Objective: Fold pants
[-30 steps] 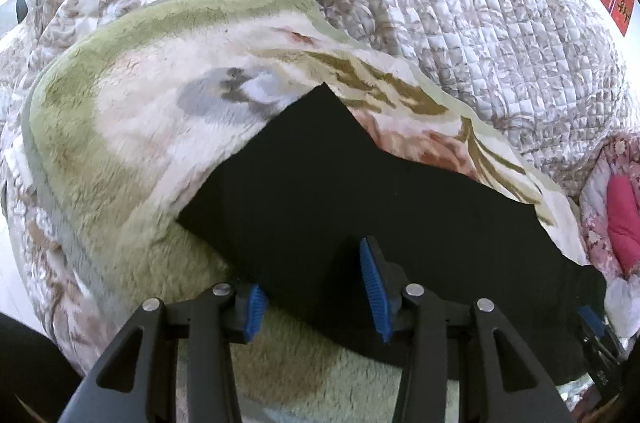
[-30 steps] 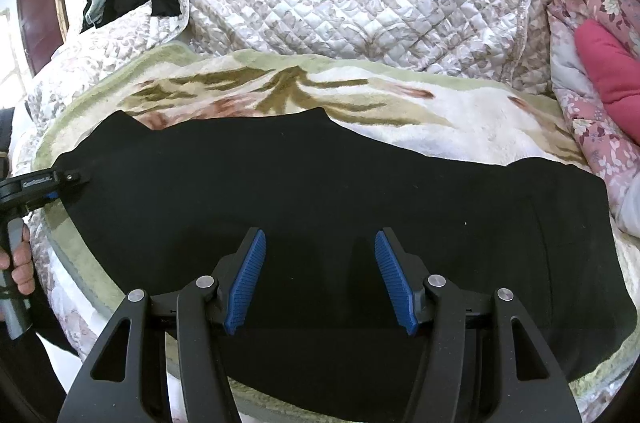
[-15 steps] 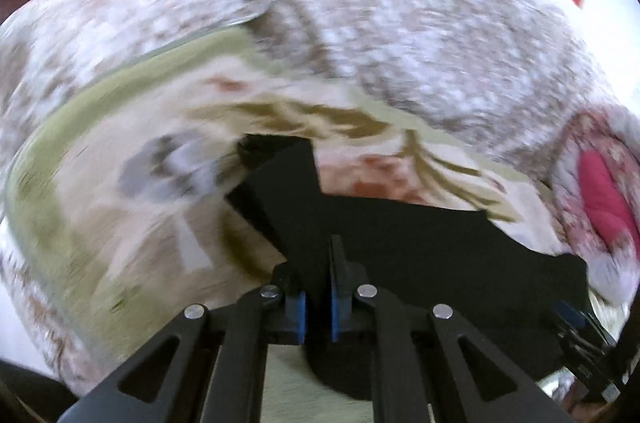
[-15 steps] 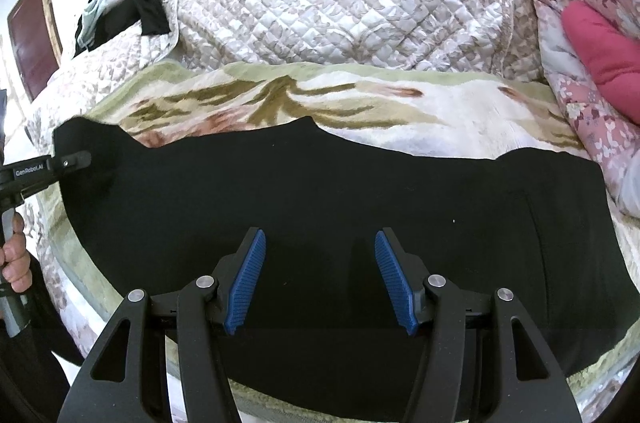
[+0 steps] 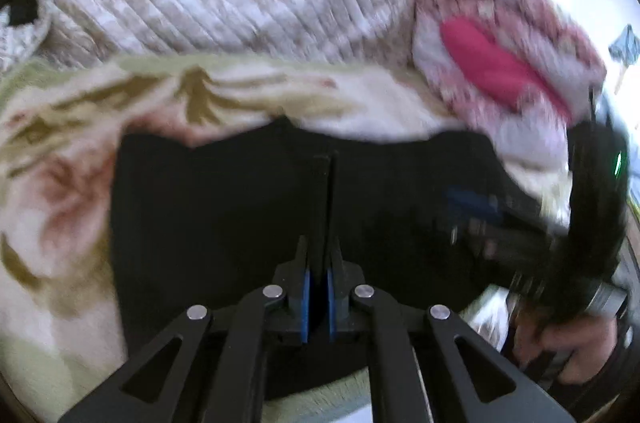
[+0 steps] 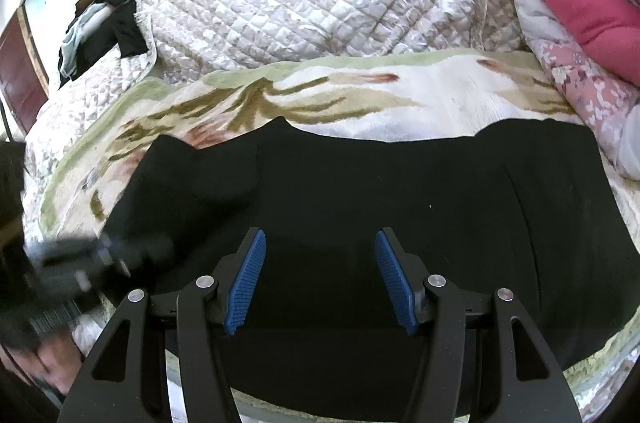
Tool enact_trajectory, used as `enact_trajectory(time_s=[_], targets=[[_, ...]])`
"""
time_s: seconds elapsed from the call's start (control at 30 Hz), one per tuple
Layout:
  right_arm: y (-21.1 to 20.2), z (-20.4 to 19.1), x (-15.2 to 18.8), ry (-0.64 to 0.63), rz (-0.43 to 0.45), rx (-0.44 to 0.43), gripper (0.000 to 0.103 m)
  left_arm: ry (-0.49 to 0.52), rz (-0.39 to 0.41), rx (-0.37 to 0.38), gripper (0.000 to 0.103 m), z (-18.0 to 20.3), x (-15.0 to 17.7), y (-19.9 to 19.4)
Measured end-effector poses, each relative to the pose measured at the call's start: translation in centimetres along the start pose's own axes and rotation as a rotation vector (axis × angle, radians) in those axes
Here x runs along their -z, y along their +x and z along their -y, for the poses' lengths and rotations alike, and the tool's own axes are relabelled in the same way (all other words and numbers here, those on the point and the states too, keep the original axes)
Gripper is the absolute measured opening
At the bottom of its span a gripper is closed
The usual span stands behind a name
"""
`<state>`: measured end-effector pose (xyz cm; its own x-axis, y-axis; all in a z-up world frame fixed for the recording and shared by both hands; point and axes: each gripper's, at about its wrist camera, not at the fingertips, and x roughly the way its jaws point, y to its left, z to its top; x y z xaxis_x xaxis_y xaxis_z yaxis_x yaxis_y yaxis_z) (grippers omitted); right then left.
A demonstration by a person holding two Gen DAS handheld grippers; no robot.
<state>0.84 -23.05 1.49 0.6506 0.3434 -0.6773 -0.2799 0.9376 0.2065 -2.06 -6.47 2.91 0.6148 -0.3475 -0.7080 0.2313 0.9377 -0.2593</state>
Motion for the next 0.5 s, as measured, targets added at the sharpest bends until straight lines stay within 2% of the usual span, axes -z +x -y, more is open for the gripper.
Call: enact_trajectory(time_s=[0.1,0.27,0.33,0.4,0.43,0.5], targets=[[0.1,0.1,0.0,0.010,-0.005,-0.008,0.058,0.006,-0.031,0.010,0.007,0.1,1.1,0.5],[0.2,-0.1,0.1,0.014,-0.002,-0.033,0.058,-0.014,-0.043,0.046,0.008,-0.2,0.7,0.2],[0.0,0.0,0.0,0.024,0.008,-0.060,0.058,-0.042,-0.059,0.089,0.018,-0.3,0.7,-0.5],[0.0,0.0,0.0,0.037,0.005,-0.088,0.058,-0.046,-0.038,0.152,0.028,-0.2,0.7,-2.1],[0.2,-0.1,-0.1,0.049,-0.003,-0.119,0.058,-0.041,-0.016,0.158,0.032,-0.2,0.7,-3.0],[0.7,-0.4,-0.6,0.063,-0.029,-0.173,0.056,-0.035,0.045,0.107,0.035,-0.8,0.0,-4.8]])
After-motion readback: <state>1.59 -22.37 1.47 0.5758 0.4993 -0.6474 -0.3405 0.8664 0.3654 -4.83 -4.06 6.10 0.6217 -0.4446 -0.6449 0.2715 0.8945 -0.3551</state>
